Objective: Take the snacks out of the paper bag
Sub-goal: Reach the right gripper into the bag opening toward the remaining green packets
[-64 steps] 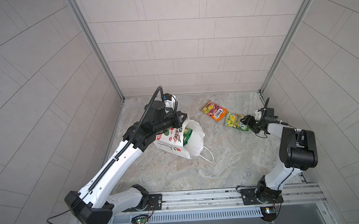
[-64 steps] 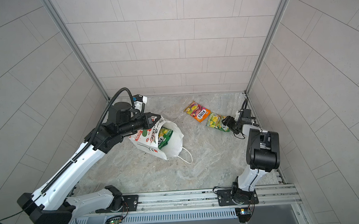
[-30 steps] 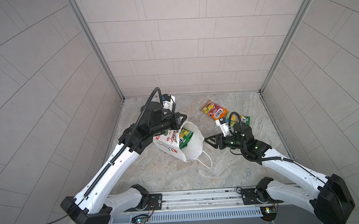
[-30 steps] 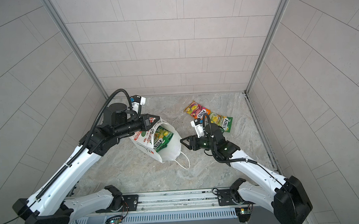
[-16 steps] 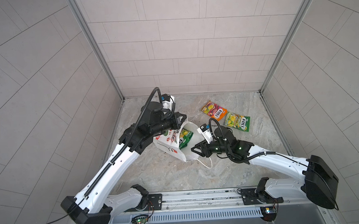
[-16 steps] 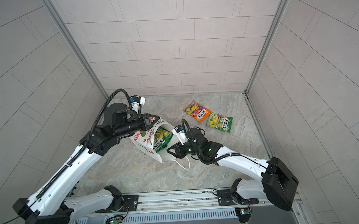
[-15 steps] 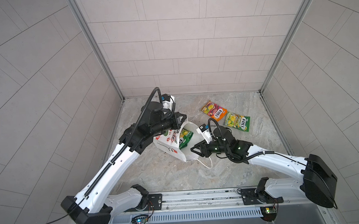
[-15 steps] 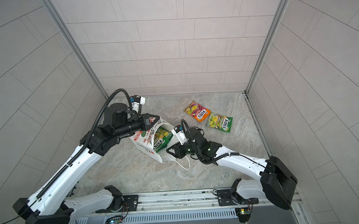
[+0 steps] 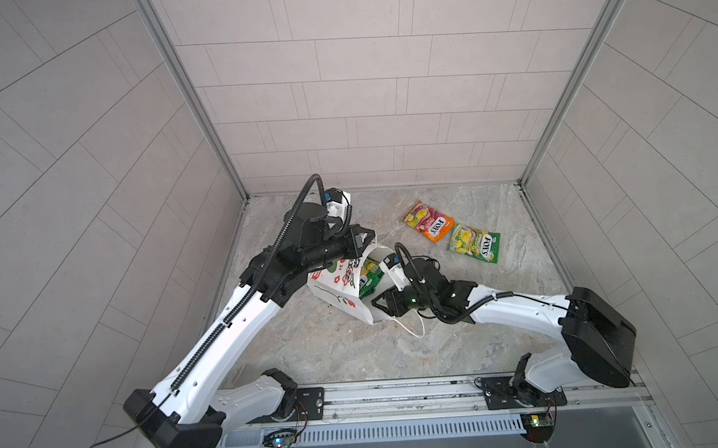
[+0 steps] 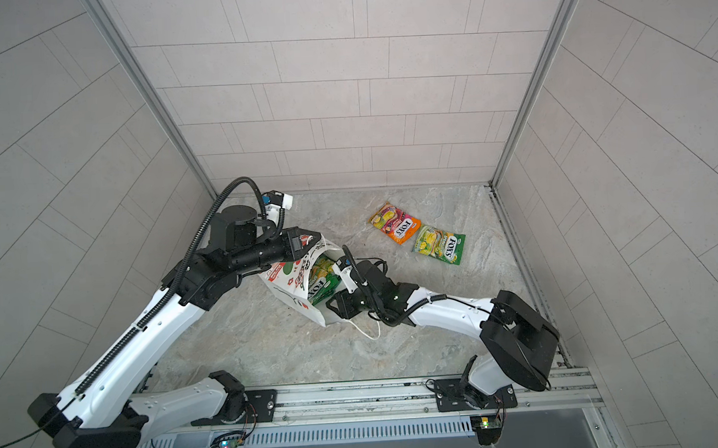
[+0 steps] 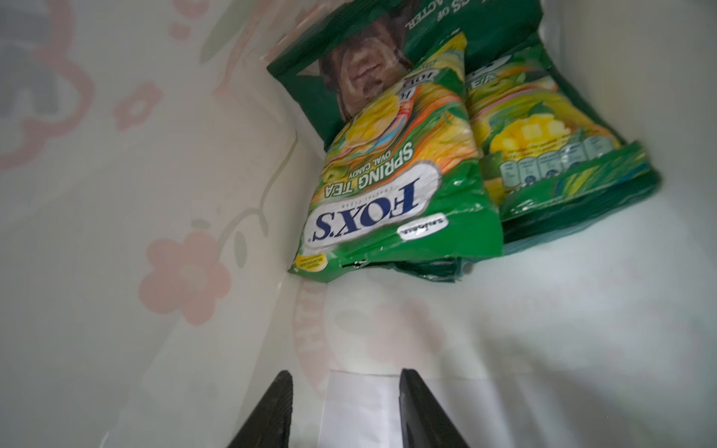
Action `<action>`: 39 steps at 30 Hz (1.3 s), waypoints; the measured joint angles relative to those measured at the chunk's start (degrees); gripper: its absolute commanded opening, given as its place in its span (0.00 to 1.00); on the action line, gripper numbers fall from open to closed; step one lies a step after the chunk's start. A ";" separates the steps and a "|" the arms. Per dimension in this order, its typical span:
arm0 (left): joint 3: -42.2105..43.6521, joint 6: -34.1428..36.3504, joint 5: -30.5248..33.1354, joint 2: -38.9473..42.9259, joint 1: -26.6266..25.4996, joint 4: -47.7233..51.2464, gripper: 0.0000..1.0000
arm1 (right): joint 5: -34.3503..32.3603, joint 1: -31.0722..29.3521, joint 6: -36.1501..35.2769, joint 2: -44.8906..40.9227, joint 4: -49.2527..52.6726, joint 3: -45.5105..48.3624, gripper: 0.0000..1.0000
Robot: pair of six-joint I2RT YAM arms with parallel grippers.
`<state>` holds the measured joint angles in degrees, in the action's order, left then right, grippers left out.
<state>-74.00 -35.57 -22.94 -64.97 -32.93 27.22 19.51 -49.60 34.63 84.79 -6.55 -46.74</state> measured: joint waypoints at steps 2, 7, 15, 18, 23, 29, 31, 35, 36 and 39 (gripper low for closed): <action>0.00 0.00 -0.09 -0.02 0.00 0.00 0.00 | -1.75 0.00 1.31 1.03 -0.85 -0.33 0.49; 0.00 0.00 -0.22 -0.02 0.00 0.02 0.00 | -5.46 -0.09 6.10 3.52 -3.80 -0.66 0.50; 0.00 0.02 -0.44 -0.04 0.00 0.02 0.00 | -9.73 -1.05 13.84 6.93 -6.82 -1.79 0.55; 0.00 0.00 -0.48 -0.07 0.00 0.02 0.00 | -10.51 -1.14 16.46 8.00 -8.72 -1.95 0.55; 0.00 0.00 -0.68 -0.11 0.00 0.02 0.00 | -11.65 -1.25 21.14 9.31 -11.72 -2.05 0.55; 0.00 0.00 -1.05 -0.26 0.00 0.02 0.00 | -14.29 -1.46 25.77 10.03 -14.47 -2.27 0.54; 0.00 0.00 -1.07 -0.28 0.00 0.02 0.00 | -15.30 -1.51 26.84 10.86 -14.43 -2.93 0.54; 0.00 0.02 -1.07 -0.28 0.00 0.02 0.00 | -17.11 -1.81 28.04 12.31 -13.29 -4.74 0.54; 0.00 0.00 -1.07 -0.28 0.00 0.00 0.00 | -17.46 -1.90 28.26 12.41 -12.90 -5.11 0.54; 0.00 0.02 -1.07 -0.28 0.00 -0.02 0.00 | -18.53 -2.16 28.68 12.87 -12.31 -6.12 0.55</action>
<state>-74.00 -35.55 -24.01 -65.25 -32.93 27.20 0.97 -51.77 63.31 97.67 -18.85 -52.86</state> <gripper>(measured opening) 0.043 0.543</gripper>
